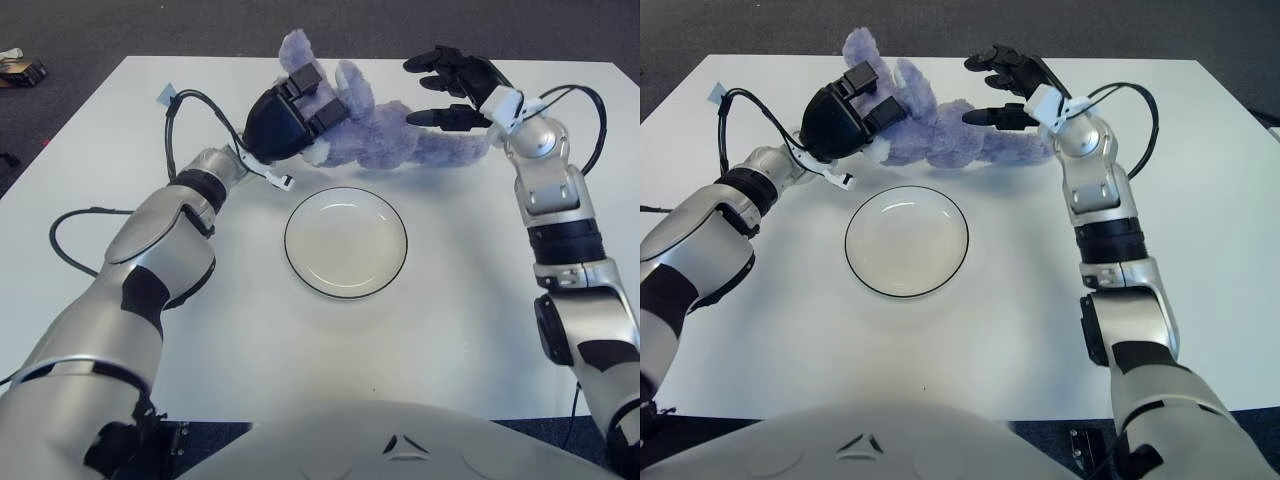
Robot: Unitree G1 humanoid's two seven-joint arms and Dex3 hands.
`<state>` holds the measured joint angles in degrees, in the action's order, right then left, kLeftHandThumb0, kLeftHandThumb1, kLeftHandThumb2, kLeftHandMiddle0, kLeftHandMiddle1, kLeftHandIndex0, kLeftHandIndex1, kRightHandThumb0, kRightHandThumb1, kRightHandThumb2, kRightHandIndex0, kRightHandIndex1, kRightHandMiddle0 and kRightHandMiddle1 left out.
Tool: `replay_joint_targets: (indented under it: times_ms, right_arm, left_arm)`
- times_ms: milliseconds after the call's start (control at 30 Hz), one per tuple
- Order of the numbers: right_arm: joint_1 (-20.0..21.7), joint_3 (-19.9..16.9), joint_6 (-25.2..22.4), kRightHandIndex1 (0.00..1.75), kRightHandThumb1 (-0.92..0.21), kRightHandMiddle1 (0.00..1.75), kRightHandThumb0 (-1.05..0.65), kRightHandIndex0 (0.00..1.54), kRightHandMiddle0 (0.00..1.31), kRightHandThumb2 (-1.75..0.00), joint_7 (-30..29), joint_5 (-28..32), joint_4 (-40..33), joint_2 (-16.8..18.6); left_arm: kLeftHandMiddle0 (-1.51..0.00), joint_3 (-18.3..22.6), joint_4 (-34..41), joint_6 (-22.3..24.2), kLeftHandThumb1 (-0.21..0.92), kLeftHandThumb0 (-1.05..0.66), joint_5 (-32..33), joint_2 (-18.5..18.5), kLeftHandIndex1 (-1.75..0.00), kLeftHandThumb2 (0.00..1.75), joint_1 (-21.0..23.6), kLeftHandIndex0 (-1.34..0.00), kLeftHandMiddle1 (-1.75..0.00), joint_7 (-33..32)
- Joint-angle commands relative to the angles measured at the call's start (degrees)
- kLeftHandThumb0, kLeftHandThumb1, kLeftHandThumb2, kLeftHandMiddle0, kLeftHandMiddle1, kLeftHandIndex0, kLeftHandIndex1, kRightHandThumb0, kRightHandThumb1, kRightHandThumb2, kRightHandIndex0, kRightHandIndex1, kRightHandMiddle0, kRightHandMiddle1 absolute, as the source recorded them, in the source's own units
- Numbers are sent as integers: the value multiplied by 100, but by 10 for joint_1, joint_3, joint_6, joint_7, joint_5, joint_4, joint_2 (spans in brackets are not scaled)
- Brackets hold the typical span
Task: Put the doll into the plate.
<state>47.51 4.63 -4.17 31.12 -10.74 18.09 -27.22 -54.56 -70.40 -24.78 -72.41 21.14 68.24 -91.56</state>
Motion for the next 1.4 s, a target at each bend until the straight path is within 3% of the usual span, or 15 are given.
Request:
replay_joint_targets:
  times_ms: [0,333,867,1133,1367]
  right_arm:
    - [21,-2,-6,0,-92,27,-63,40,27,-7,14,9,14,-12]
    - [40,3,18,0,-92,22,-71,36,27,-12,22,5,39,-22]
    - [114,17,108,0,-92,18,-78,37,29,-29,66,14,201,-20]
    - [139,-1,91,1,-92,19,-80,40,35,-31,99,52,267,-6]
    - [179,-5,10,0,-92,13,-84,40,38,-32,156,76,329,-1]
  left_arm:
    - [-76,-4,3,4,92,2,-7,7,-175,5,15,-70,-175,-9]
    - [-78,-2,13,11,92,1,-12,11,-175,5,15,-71,-175,-9]
    - [-80,9,40,12,92,-2,-24,16,-175,5,14,-72,-175,-9]
    - [-81,20,55,11,92,-3,-30,16,-175,6,15,-72,-175,-9]
    - [-82,28,62,2,92,-4,-33,18,-175,6,15,-73,-175,-9]
